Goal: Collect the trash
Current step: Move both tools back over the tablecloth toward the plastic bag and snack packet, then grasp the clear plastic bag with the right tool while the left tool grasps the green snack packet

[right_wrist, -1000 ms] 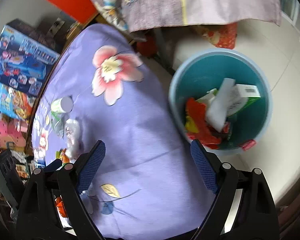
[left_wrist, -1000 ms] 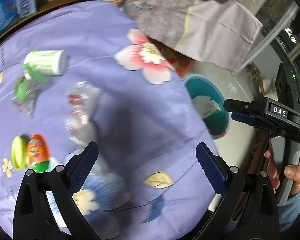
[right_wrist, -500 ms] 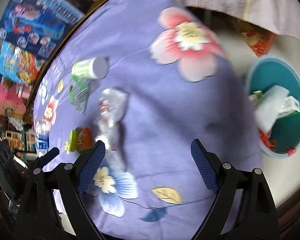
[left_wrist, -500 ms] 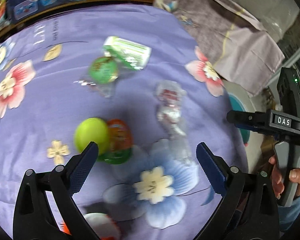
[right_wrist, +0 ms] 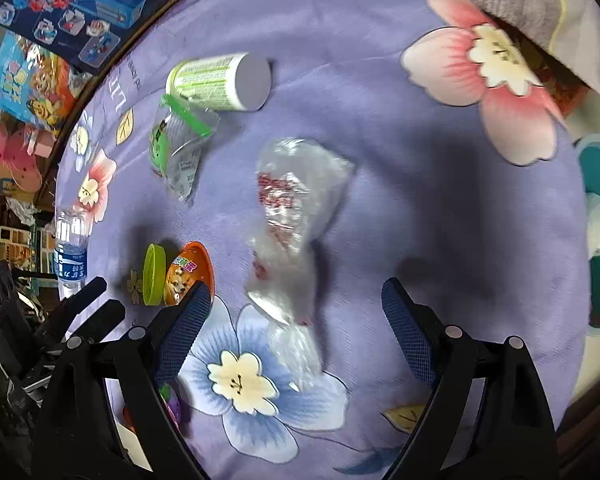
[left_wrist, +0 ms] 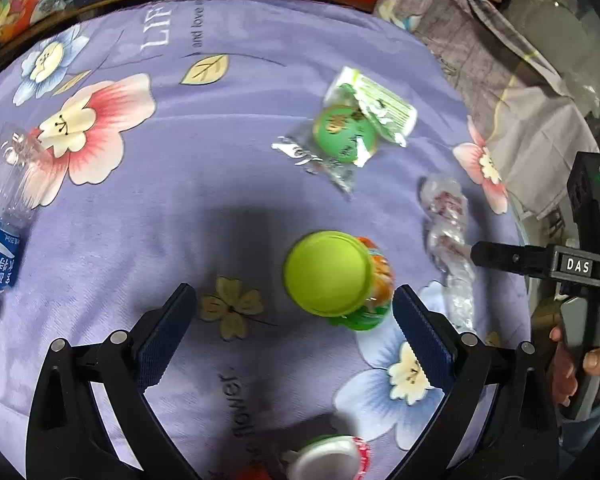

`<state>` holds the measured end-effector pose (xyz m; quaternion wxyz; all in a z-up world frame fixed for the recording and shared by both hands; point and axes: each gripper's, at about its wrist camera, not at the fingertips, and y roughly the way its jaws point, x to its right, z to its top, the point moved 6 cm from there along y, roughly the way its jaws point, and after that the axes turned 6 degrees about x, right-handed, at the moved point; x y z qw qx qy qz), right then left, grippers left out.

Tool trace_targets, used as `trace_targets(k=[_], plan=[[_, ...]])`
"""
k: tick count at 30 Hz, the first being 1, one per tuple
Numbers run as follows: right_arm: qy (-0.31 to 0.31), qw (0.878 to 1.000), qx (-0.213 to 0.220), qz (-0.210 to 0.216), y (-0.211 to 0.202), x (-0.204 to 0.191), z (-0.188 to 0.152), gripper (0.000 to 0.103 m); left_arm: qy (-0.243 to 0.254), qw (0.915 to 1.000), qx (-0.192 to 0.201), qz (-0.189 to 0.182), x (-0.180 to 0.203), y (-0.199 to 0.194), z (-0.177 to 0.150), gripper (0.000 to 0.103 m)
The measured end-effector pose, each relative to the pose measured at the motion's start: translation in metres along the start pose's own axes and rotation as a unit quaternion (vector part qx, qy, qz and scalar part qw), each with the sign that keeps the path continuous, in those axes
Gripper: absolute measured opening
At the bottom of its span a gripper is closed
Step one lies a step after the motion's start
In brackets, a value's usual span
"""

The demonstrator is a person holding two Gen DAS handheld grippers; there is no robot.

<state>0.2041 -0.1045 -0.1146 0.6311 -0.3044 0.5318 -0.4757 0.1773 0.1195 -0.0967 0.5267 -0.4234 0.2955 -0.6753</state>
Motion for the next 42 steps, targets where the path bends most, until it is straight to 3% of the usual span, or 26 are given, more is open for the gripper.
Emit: trace_targets(k=[4,10,11,18,23,33,38,40,41,42], plan=[[-0.019,1.000,0.002,-0.010,0.009,-0.009,0.003,0.082,-0.007,1.0000,0.000,-0.001,-0.011,0.003,0.001,0.098],[-0.046,0.999,-0.010,-0.021,0.024,-0.019,0.003,0.051,-0.013,0.9999,-0.004,-0.003,-0.019,0.010,0.003,0.098],[-0.053,0.998,-0.016,-0.023,0.027,-0.019,0.002,0.032,-0.011,0.9999,-0.004,-0.004,-0.019,0.012,0.005,0.098],[-0.048,0.998,0.023,-0.027,0.005,-0.011,0.021,0.031,0.006,0.9999,-0.006,-0.009,-0.012,0.025,0.020,0.098],[-0.036,0.998,0.041,-0.030,-0.008,0.001,0.038,0.031,0.048,0.9988,-0.004,-0.006,0.005,0.038,0.041,0.098],[0.004,0.998,0.052,-0.024,-0.009,0.033,0.061,0.031,0.148,0.9890,-0.001,0.010,0.043,0.078,0.080,0.098],[0.017,0.999,0.048,-0.014,-0.004,0.044,0.061,0.031,0.167,0.9859,-0.009,0.010,0.051,0.096,0.085,0.098],[0.021,0.999,0.045,-0.011,-0.002,0.048,0.059,0.031,0.168,0.9856,-0.011,0.016,0.051,0.100,0.083,0.089],[0.025,0.999,0.044,-0.010,-0.002,0.051,0.058,0.031,0.170,0.9852,-0.012,0.021,0.051,0.101,0.082,0.072],[0.027,0.999,0.044,-0.010,-0.001,0.052,0.057,0.031,0.178,0.9834,-0.005,0.037,0.052,0.100,0.082,0.066]])
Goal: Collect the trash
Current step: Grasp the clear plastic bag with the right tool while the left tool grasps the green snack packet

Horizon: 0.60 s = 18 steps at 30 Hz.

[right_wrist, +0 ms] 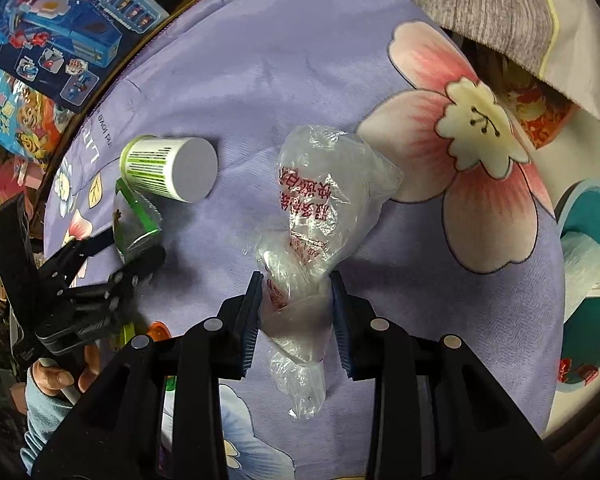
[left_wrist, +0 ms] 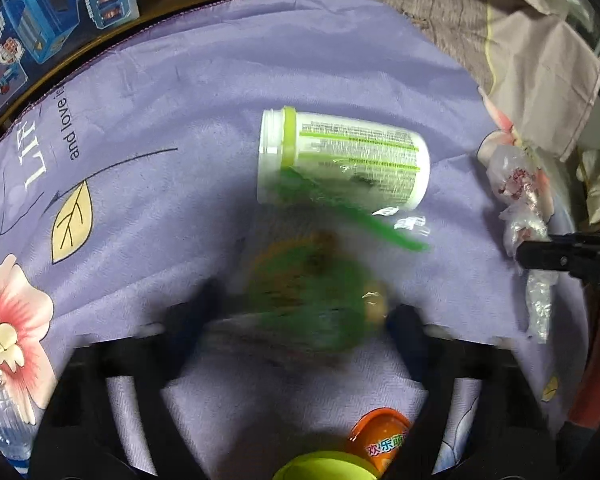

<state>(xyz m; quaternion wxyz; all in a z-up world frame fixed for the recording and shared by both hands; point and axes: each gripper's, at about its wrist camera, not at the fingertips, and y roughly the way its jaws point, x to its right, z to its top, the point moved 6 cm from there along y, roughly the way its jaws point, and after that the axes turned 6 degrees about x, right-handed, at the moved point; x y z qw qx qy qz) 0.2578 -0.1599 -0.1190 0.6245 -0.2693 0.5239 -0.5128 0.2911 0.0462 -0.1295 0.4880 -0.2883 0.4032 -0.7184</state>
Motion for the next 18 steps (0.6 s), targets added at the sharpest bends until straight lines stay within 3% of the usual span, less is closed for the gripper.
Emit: trace_targets(k=[2,9,18], plan=[[0.003,1.000,0.000,0.004,0.000,0.003,-0.001,0.031,-0.001,0.9999,-0.003,-0.012,0.004,-0.004,-0.002,0.063],[0.013,0.999,0.015,0.025,-0.018,0.012,-0.008,0.031,-0.003,1.0000,-0.001,0.002,0.020,-0.030,-0.011,0.061],[0.035,0.997,0.051,0.047,-0.064,0.042,-0.020,0.031,0.033,0.9993,0.013,-0.004,0.076,-0.071,-0.010,0.061]])
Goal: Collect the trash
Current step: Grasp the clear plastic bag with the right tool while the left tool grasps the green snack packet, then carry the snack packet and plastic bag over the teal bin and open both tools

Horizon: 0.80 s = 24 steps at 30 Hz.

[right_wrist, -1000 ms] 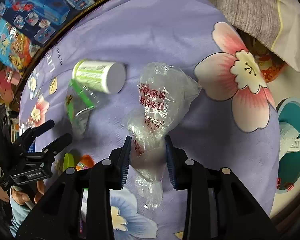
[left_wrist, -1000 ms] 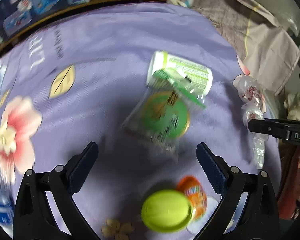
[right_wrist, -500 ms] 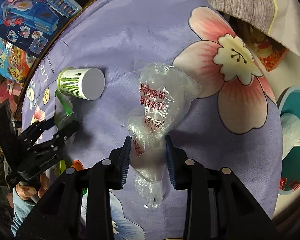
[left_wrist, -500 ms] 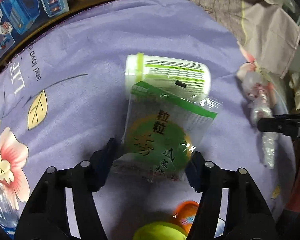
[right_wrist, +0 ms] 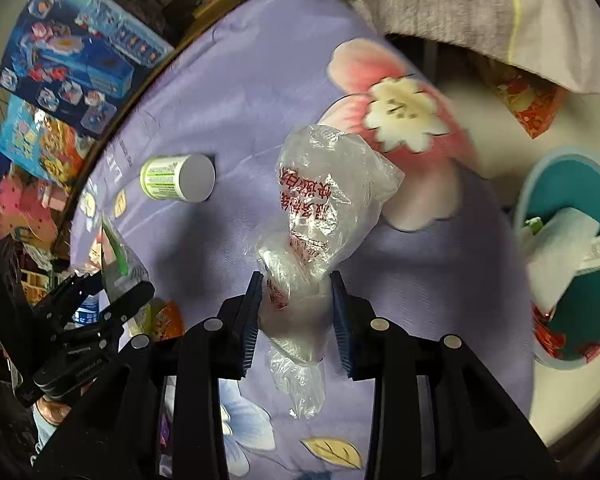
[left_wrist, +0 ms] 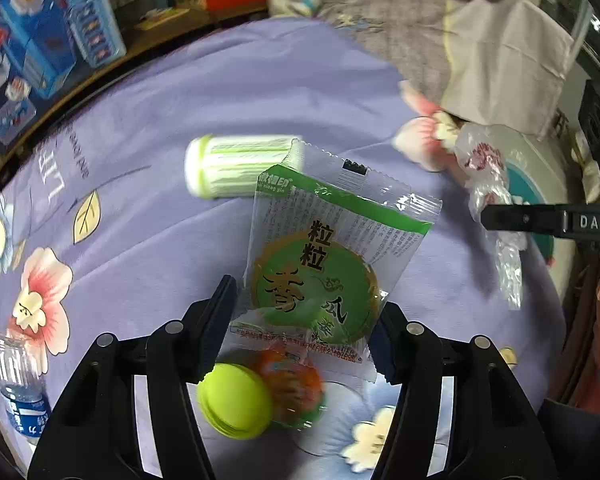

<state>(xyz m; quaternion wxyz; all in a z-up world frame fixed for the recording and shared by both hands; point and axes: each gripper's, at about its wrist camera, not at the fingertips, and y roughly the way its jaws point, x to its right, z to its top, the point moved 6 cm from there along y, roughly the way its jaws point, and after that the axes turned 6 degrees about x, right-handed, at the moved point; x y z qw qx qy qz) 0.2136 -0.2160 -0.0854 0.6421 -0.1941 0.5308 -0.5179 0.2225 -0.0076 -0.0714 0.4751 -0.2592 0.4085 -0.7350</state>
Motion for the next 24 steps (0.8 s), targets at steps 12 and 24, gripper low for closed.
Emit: trace_targets(k=[12,24], plan=[[0.062,0.995,0.075,0.018,-0.086,0.084,-0.006,0.031,0.064,0.9977,0.008,-0.022,0.109,-0.021,0.015,0.061],[0.126,0.983,0.130,-0.014,-0.150,0.188,-0.017,0.032,0.105,0.9907,-0.017,-0.085,0.229,0.003,0.023,0.061]])
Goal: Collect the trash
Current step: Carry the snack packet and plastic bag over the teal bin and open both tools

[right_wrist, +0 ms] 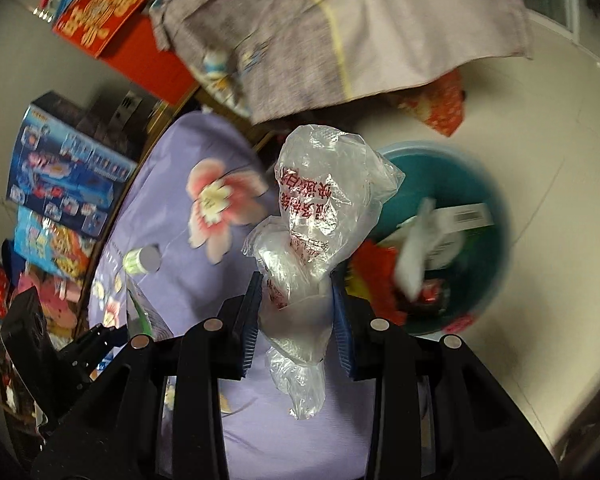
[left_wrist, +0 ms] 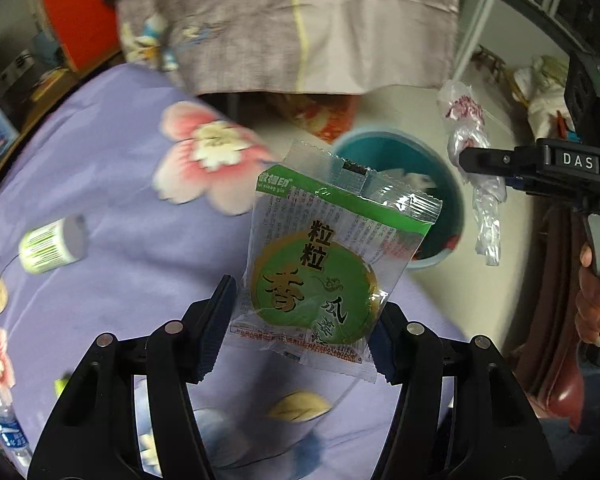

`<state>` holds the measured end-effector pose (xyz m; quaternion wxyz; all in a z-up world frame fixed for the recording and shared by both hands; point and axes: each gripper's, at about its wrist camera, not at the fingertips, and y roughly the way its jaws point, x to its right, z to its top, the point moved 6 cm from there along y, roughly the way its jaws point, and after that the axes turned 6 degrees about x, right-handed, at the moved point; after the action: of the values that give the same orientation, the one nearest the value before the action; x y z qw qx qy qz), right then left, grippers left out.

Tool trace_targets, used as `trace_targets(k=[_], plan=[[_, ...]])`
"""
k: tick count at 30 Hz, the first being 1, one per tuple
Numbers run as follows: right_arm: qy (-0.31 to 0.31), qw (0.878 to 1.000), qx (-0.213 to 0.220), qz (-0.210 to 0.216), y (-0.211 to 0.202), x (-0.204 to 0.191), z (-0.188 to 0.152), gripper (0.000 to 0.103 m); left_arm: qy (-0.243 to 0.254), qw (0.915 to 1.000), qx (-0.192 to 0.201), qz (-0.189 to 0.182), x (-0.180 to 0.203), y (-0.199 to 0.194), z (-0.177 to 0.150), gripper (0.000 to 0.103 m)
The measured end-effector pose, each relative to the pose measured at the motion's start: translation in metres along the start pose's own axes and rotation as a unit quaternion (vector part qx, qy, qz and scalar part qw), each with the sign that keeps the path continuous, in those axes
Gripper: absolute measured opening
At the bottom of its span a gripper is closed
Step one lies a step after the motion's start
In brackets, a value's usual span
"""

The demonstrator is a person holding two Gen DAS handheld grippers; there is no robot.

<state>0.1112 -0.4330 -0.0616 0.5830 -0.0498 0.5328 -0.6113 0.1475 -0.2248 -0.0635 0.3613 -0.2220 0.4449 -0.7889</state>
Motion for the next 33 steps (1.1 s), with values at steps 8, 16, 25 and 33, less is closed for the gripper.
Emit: trace_targets(k=[8,16,25,33], plan=[[0.036,0.999,0.008,-0.015,-0.010,0.055,0.010,0.032,0.017,0.9993,-0.018,-0.029,0.056,0.038,0.024,0.062],[0.053,0.998,-0.006,-0.014,0.005,0.079,0.014,0.032,0.018,0.9983,-0.040,-0.038,0.079,0.074,0.038,0.062],[0.056,0.998,-0.014,-0.016,0.015,0.087,0.016,0.033,0.004,0.9980,-0.053,-0.034,0.083,0.097,0.047,0.080],[0.061,0.998,-0.020,-0.019,0.020,0.090,0.015,0.033,-0.001,0.9981,-0.053,-0.032,0.080,0.096,0.043,0.088]])
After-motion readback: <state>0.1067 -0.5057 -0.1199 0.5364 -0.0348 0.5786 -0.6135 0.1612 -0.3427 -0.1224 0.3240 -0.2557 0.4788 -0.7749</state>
